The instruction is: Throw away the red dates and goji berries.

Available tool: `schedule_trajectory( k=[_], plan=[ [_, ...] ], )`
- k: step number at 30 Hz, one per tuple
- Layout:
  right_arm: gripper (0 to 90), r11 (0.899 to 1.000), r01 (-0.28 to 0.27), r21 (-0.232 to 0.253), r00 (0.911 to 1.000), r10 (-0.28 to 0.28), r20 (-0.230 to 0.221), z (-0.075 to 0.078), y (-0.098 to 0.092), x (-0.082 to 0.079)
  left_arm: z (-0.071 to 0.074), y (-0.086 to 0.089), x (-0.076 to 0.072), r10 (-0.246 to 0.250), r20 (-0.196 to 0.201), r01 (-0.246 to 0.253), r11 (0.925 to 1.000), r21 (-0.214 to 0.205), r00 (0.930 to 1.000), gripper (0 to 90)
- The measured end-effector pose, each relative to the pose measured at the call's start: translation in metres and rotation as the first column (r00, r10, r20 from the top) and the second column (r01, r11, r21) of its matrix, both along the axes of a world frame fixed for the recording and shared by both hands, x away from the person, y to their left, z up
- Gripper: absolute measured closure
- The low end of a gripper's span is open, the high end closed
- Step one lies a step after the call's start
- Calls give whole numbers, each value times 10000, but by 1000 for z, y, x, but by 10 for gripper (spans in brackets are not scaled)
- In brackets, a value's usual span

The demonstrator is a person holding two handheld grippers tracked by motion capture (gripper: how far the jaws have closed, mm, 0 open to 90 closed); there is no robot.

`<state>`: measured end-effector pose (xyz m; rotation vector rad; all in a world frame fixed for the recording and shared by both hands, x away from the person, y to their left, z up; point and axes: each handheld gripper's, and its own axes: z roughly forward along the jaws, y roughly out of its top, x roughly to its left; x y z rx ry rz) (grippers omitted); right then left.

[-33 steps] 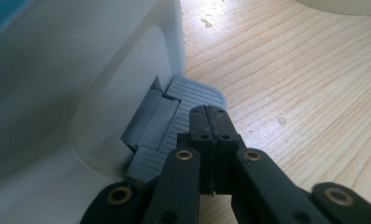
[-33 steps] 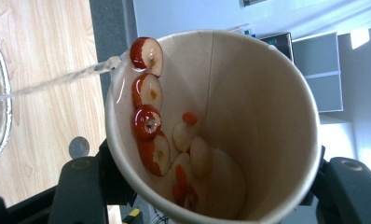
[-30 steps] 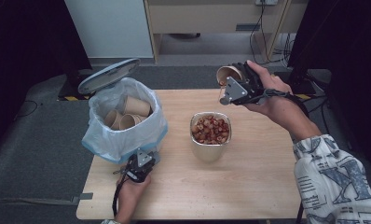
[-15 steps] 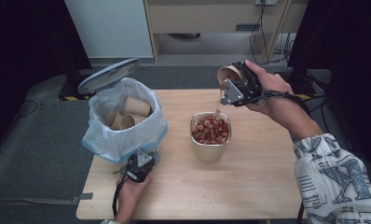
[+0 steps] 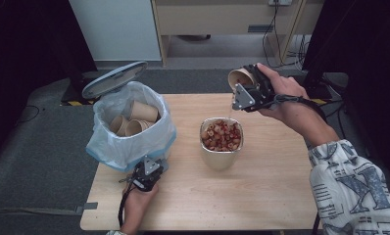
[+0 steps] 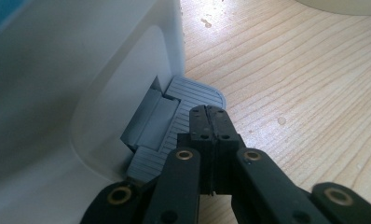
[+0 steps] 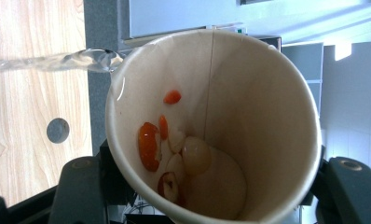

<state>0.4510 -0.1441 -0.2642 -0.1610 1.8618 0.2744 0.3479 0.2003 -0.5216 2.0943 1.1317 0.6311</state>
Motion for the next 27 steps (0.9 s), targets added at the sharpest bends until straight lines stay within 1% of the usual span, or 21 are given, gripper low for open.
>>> schedule_trajectory(
  k=[5,17,27],
  plan=[
    [356,10000,-47,44,10000,47,15,0,1,0,0,0,0,-4,6,4,10000,22,10000,890],
    [356,9998,-176,-97,9997,178,157,-1,7,-3,0,0,0,3,10,-3,10000,22,10000,890],
    [356,9995,-236,-215,9996,239,163,-3,12,-4,0,0,0,3,8,-3,10000,11,10000,890]
  ],
)
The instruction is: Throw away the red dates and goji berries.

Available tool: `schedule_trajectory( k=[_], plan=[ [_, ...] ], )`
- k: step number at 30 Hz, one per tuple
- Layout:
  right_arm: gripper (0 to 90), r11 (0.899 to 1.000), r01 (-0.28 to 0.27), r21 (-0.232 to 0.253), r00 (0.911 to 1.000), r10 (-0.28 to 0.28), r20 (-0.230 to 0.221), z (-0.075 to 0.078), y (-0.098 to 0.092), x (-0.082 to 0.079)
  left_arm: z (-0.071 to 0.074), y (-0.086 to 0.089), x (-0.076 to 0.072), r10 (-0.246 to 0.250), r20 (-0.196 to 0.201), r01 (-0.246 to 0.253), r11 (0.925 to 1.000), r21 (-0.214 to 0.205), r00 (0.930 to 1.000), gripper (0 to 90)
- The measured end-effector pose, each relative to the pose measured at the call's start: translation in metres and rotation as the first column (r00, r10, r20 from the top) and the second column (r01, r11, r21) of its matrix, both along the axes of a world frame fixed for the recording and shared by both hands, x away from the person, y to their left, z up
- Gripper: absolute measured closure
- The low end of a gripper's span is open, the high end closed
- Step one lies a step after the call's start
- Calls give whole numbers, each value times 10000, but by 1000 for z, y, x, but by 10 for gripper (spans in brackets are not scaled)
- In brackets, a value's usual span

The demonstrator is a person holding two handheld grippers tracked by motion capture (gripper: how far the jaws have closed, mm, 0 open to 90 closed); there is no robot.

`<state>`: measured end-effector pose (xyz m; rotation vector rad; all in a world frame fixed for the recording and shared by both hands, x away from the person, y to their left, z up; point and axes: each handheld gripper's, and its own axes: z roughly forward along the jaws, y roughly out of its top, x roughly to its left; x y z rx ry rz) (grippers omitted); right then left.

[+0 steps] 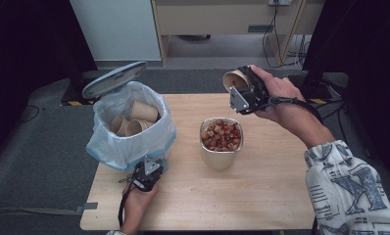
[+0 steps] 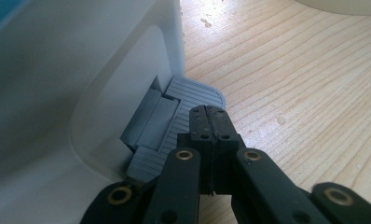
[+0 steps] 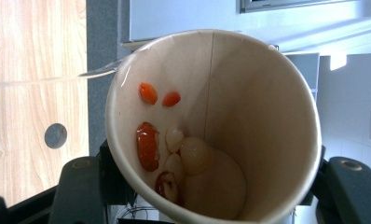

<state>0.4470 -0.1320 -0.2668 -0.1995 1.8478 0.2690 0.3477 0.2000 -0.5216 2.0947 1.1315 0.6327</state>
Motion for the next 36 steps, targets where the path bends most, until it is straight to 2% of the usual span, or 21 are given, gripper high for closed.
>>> schedule_trajectory(
  k=[8,12,17,25,36],
  plan=[
    [356,9999,-22,-112,9999,23,103,1,3,-2,0,0,0,2,6,-2,10000,7,10000,890],
    [356,9996,-72,-276,9993,82,372,4,4,-3,0,0,0,3,7,-3,10000,9,10000,890],
    [357,9951,62,-983,9963,22,857,5,6,-5,0,0,0,1,6,-1,10000,9,10000,890],
    [357,9907,109,-1355,9943,36,1064,2,6,-5,0,0,0,1,6,-1,10000,10,10000,890],
    [357,9910,97,-1333,9934,57,1143,3,3,-6,0,0,0,2,5,-2,10000,10,10000,890]
  ],
)
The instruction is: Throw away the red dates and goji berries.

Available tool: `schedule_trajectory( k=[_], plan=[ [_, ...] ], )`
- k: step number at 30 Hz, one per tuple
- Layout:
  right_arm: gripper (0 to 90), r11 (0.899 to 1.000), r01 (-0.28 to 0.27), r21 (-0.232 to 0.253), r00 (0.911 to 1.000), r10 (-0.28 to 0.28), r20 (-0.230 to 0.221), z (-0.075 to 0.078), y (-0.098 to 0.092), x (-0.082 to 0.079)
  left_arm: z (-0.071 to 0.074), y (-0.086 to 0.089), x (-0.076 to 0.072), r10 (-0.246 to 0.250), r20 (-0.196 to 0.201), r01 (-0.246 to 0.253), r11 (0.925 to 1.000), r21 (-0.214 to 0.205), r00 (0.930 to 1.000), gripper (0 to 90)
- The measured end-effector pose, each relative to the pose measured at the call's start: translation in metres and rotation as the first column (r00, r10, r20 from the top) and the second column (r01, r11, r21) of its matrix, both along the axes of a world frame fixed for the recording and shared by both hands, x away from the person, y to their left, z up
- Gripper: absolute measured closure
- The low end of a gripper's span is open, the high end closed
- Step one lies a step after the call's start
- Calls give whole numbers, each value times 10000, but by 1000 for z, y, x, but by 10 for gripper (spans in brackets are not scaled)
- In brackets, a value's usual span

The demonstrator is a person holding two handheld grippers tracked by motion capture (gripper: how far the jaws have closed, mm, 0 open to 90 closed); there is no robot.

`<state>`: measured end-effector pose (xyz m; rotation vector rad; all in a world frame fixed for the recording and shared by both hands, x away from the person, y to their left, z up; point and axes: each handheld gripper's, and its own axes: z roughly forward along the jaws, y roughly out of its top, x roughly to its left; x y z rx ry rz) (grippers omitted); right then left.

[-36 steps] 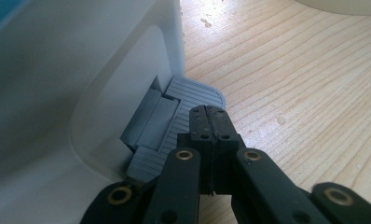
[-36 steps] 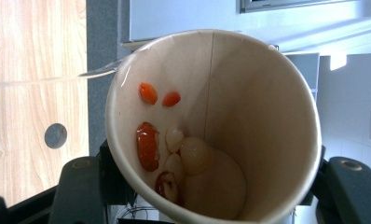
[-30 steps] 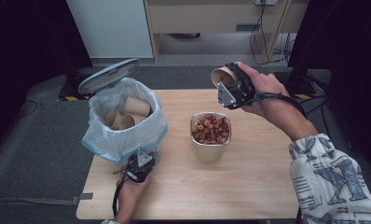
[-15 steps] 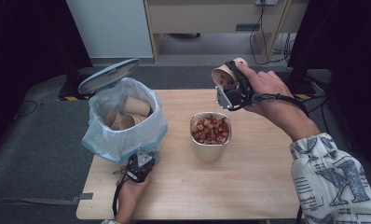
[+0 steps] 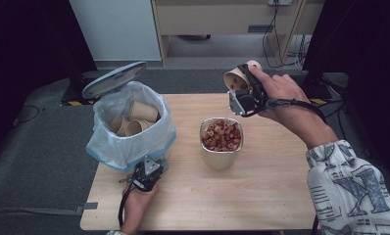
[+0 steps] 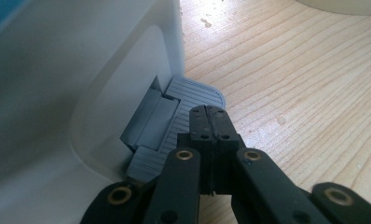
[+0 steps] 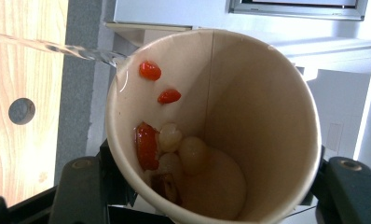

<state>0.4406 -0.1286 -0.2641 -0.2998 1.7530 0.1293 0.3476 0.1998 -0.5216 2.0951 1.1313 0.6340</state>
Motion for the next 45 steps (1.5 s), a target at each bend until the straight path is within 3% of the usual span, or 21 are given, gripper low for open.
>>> schedule_trajectory(
  k=[10,13,15,21,26,30,36,45],
  plan=[
    [360,10000,80,3,9997,-80,220,4,-2,0,0,0,0,2,-4,-2,10000,-9,10000,890],
    [361,9930,135,-1176,9996,-106,251,-12,3,0,0,0,0,-6,-5,6,10000,-13,10000,890],
    [361,9899,117,-1412,9997,-83,245,-16,3,1,0,0,0,-3,-2,3,10000,-10,10000,890],
    [362,9913,84,-1316,9995,-43,313,-14,3,1,0,0,0,-3,-11,3,10000,-16,10000,890],
    [362,9846,54,-1746,9991,22,434,-17,4,1,0,0,0,-5,-6,5,10000,-16,10000,890],
    [362,9881,144,-1529,9985,-62,542,-12,3,1,0,0,0,-6,-1,6,10000,-18,10000,890],
    [363,9803,51,-1974,9985,58,549,-19,4,2,0,0,0,-5,0,5,10000,-10,10000,890],
    [364,9859,156,-1664,9977,-43,681,-11,2,1,0,0,0,-4,-3,4,10000,-10,10000,890]
  ],
)
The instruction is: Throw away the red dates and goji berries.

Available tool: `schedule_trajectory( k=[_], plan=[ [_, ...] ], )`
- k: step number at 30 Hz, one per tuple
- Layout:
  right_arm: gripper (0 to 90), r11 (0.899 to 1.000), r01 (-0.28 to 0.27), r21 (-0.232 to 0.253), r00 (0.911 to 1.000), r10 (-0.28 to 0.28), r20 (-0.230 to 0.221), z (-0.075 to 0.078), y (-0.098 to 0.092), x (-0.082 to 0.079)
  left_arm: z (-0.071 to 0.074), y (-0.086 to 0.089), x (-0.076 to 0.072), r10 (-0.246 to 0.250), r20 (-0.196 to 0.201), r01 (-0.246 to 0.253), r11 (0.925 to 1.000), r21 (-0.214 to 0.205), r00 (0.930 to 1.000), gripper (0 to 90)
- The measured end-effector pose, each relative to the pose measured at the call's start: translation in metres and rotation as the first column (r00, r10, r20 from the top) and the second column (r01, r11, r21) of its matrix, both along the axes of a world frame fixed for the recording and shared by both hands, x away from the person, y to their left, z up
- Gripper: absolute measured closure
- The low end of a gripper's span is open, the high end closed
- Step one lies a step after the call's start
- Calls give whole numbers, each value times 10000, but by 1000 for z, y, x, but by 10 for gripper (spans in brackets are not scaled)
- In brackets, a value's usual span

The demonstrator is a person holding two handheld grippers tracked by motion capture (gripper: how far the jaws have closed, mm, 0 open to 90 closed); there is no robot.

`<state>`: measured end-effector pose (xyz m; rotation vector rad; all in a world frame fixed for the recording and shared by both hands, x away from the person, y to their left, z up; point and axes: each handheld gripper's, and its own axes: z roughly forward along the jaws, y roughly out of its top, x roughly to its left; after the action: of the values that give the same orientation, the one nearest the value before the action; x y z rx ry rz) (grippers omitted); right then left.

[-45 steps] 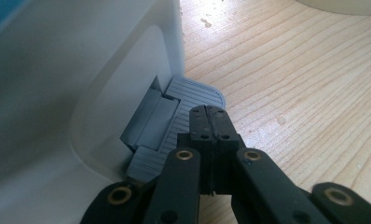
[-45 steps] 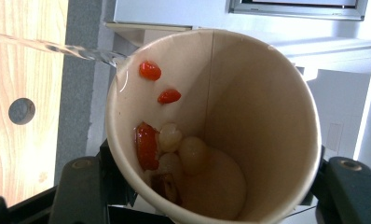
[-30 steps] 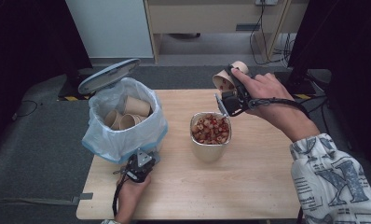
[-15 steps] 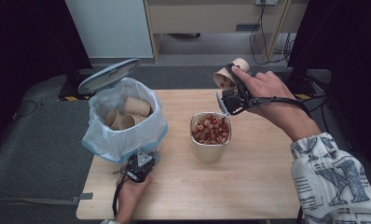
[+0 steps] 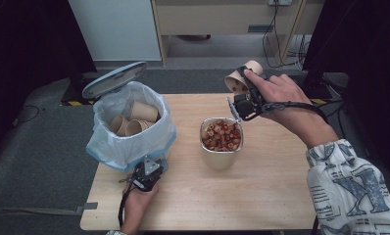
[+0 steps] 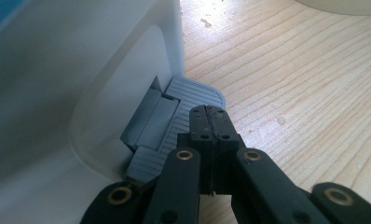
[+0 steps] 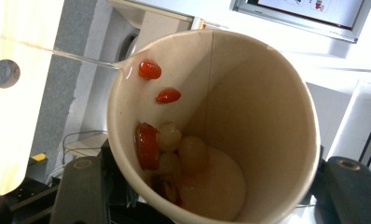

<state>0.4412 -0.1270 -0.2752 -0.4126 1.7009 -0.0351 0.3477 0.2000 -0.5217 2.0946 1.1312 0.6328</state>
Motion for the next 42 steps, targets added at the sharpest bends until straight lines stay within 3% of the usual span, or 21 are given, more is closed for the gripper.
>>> schedule_trajectory(
  k=[2,4,6,12,15,18,25,27,28,30,31,34,35,37,38,39,42],
  plan=[
    [365,9998,-69,-194,9999,71,108,-5,2,1,0,0,0,0,2,0,10000,-1,10000,890],
    [365,9946,-143,-1030,9999,140,-37,-21,6,1,0,0,0,4,-7,-4,10000,-13,10000,890],
    [365,9877,-302,-1537,9993,262,-278,-33,10,1,0,0,0,-1,-7,1,10000,-1,10000,890],
    [366,9950,-182,-986,9998,174,-89,-24,8,3,0,0,0,-2,-12,2,10000,-27,10000,890],
    [366,9893,-187,-1447,9997,159,-204,-34,10,3,0,0,0,2,-14,-2,10000,-17,10000,890],
    [366,9875,-298,-1549,9990,240,-390,-44,11,3,0,0,0,5,-15,-5,10000,-16,10000,890],
    [368,9929,-121,-1185,9999,114,-63,-31,7,3,0,0,0,7,-14,-7,10000,-8,10000,890],
    [369,9839,-154,-1781,9996,111,-250,-43,10,4,0,0,0,-1,-15,1,10000,-16,10000,890],
    [369,9677,-205,-2512,9987,81,-503,-58,12,4,0,0,0,-1,-13,1,10000,-5,10000,891],
    [369,9568,-281,-2895,9980,105,-622,-70,13,4,0,0,0,-7,-12,7,10000,-34,10000,890],
    [369,9580,-323,-2849,9981,162,-588,-68,14,4,0,0,0,-8,-17,7,10000,-39,10000,890],
    [369,9750,-137,-2219,9991,43,-427,-57,12,4,0,0,0,0,-20,0,10000,-26,10000,890],
    [369,9742,-152,-2251,9991,59,-420,-57,12,4,0,0,0,-1,-20,1,10000,-31,10000,890],
    [369,9634,-244,-2671,9987,116,-493,-62,13,3,0,0,0,-2,-11,2,10000,-21,10000,890],
    [369,9517,-317,-3055,9983,154,-557,-67,13,3,0,0,0,3,-9,-3,10000,-15,10000,890],
    [369,9519,-291,-3050,9982,117,-588,-68,12,3,0,0,0,2,-16,-2,10000,-8,10000,890],
    [371,9787,-55,-2050,9992,-27,-398,-55,11,3,0,0,0,5,-17,-5,10000,-1,10000,891]
  ],
)
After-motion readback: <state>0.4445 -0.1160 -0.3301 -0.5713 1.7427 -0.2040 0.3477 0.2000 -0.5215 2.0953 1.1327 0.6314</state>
